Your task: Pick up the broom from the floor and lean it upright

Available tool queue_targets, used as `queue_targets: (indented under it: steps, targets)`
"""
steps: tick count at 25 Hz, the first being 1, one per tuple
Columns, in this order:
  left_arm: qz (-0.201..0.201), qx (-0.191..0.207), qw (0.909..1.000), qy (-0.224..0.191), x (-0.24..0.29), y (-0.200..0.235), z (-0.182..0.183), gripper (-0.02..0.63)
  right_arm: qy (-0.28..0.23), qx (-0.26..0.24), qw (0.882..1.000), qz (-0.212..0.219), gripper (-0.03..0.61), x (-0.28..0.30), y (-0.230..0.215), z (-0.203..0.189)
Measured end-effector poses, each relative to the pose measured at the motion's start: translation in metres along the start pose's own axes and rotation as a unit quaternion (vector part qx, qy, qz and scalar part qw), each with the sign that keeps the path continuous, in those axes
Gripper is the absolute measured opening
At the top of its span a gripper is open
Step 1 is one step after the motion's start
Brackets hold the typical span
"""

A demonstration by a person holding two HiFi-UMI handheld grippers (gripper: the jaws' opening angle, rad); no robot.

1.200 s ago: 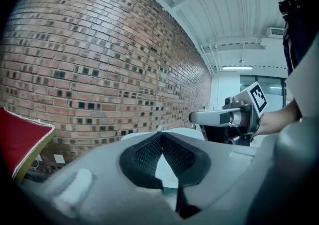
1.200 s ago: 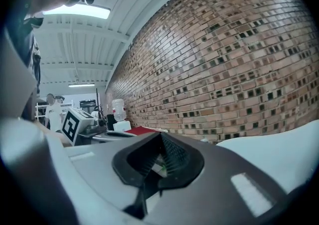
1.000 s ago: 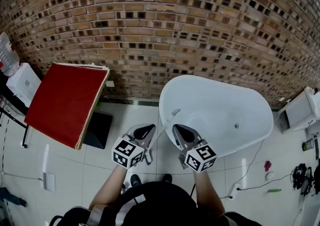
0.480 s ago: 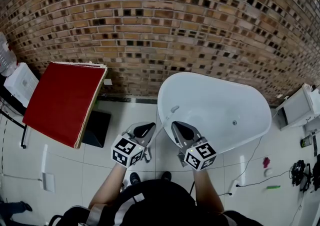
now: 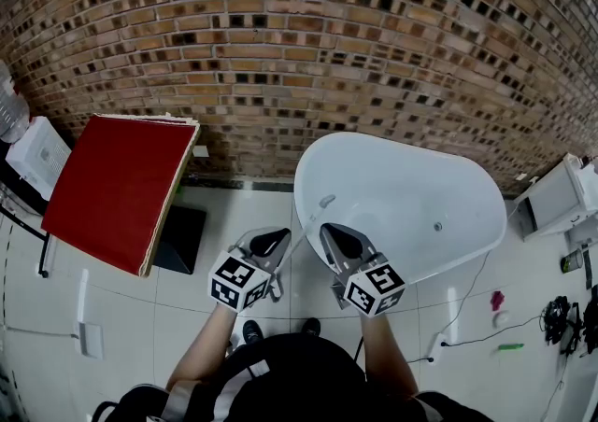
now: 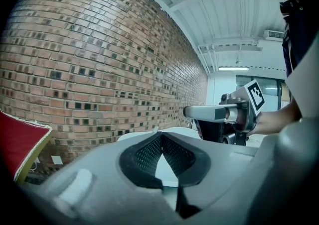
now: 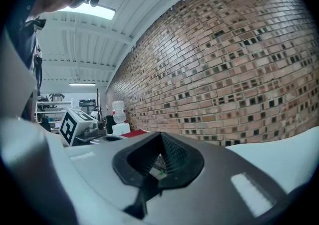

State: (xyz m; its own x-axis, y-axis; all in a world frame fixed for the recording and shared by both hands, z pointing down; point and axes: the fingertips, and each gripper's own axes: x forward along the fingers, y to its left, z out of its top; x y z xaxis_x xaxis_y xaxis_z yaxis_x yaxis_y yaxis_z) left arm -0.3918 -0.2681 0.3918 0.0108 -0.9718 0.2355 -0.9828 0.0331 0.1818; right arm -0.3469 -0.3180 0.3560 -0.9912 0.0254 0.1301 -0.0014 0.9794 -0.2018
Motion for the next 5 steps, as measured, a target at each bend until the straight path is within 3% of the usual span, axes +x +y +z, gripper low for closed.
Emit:
queue_targets:
  steps: [5]
  targets:
    - [-0.004, 0.002, 1.0, 0.003, 0.0001, 0.0005, -0.0016, 0.0, -0.002, -0.002, 1.0, -0.003, 0.005, 0.0019, -0.0002, 0.0011]
